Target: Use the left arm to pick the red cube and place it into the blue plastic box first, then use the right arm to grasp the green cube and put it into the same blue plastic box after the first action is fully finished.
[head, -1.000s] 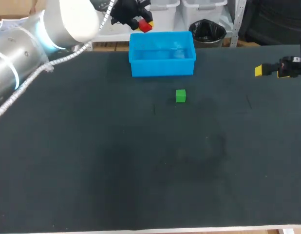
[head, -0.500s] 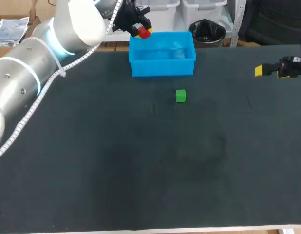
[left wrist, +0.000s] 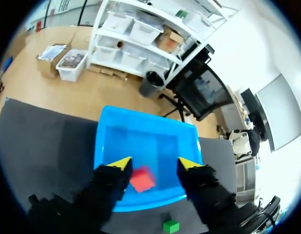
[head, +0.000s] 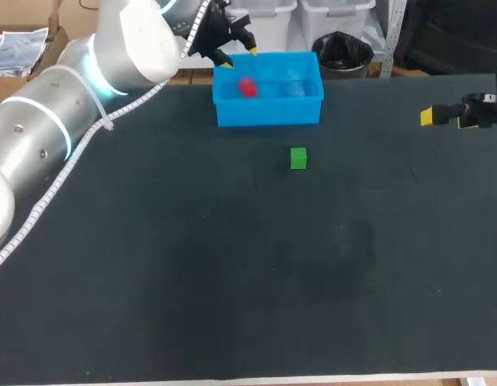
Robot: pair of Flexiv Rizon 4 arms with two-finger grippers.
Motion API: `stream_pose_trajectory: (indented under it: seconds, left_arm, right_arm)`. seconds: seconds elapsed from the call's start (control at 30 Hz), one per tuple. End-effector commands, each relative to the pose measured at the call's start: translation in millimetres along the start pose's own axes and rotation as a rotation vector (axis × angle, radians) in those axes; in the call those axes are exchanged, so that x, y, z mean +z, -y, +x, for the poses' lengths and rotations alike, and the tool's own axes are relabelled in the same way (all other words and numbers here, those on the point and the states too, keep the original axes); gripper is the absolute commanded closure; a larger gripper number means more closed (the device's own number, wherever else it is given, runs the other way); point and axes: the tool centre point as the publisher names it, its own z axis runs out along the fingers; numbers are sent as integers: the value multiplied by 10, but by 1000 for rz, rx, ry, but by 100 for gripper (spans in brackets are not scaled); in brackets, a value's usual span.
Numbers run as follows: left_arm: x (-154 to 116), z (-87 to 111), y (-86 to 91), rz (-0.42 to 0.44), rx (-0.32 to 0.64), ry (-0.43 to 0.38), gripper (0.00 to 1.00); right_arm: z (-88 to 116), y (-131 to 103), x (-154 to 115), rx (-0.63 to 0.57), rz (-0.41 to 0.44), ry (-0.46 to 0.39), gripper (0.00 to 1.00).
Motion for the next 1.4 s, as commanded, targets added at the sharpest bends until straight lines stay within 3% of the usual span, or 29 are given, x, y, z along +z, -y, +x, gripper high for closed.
stream_pose_trajectory:
  seconds: [0.03,0.33,0.9,1.2,1.4]
  left_arm:
    - [85,-126,49,-9,4,-95,0]
    - [-142,-13,140,21,25,-65,0]
    - [-987,706,387,107,204,38,0]
    - [-1167,941,371,66,262,69,0]
    - [-1167,941,371,66,262,69,0]
  right_arm:
    - [-4,-13,-6,1,6,-2,0]
    - [-4,-13,-6,1,6,-2,0]
    - [-4,-13,-6,1,6,-2,0]
    - [-4,-13,-6,1,6,-2,0]
    - [-4,-13,-6,1,6,-2,0]
